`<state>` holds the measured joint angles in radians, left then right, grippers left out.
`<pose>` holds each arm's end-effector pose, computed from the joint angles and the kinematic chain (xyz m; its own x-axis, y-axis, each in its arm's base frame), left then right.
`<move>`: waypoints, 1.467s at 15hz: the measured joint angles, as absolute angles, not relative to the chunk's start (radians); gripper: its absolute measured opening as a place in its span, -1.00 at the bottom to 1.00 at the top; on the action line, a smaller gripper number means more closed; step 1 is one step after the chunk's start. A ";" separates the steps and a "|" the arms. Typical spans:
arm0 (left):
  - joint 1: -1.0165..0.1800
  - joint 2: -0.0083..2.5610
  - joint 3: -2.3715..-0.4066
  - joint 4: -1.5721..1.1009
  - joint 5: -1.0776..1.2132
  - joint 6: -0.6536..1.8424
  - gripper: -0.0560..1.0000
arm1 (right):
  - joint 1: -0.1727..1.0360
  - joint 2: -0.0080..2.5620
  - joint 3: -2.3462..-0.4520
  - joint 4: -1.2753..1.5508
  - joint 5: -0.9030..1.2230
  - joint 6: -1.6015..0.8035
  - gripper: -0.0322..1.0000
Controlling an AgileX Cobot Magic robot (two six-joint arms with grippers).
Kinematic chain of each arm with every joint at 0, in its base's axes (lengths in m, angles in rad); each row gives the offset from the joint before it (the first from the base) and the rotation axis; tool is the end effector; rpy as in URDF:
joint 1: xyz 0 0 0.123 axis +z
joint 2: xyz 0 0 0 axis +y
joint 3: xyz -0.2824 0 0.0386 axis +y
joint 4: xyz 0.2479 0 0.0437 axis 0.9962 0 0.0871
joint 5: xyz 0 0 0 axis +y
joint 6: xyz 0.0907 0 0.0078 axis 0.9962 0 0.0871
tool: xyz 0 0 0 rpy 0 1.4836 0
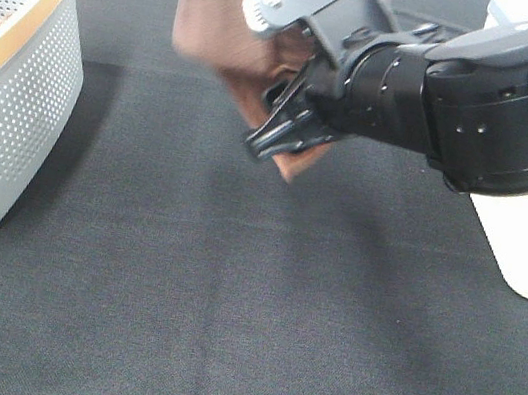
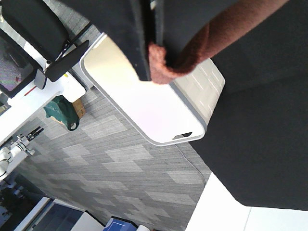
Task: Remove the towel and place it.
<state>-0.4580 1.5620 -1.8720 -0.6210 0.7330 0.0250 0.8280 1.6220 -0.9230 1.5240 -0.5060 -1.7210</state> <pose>0.2896 -0.1823 0.5034 -0.5207 -0.2026 -0.8294 0.5747 0.6352 -0.5160 0.2605 0.2187 0.2329 -0.2911 -0.5787 -0.7618 -0.4396 0.7882 -0.4307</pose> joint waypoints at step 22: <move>-0.458 1.563 -1.872 -0.237 0.762 0.027 -0.89 | 0.828 1.576 -0.923 1.516 -0.565 -1.603 -0.94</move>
<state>-0.4580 1.5630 -1.8720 -0.2370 0.7620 0.0270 0.8280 1.5760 -0.9230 1.5160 -0.5650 -1.6030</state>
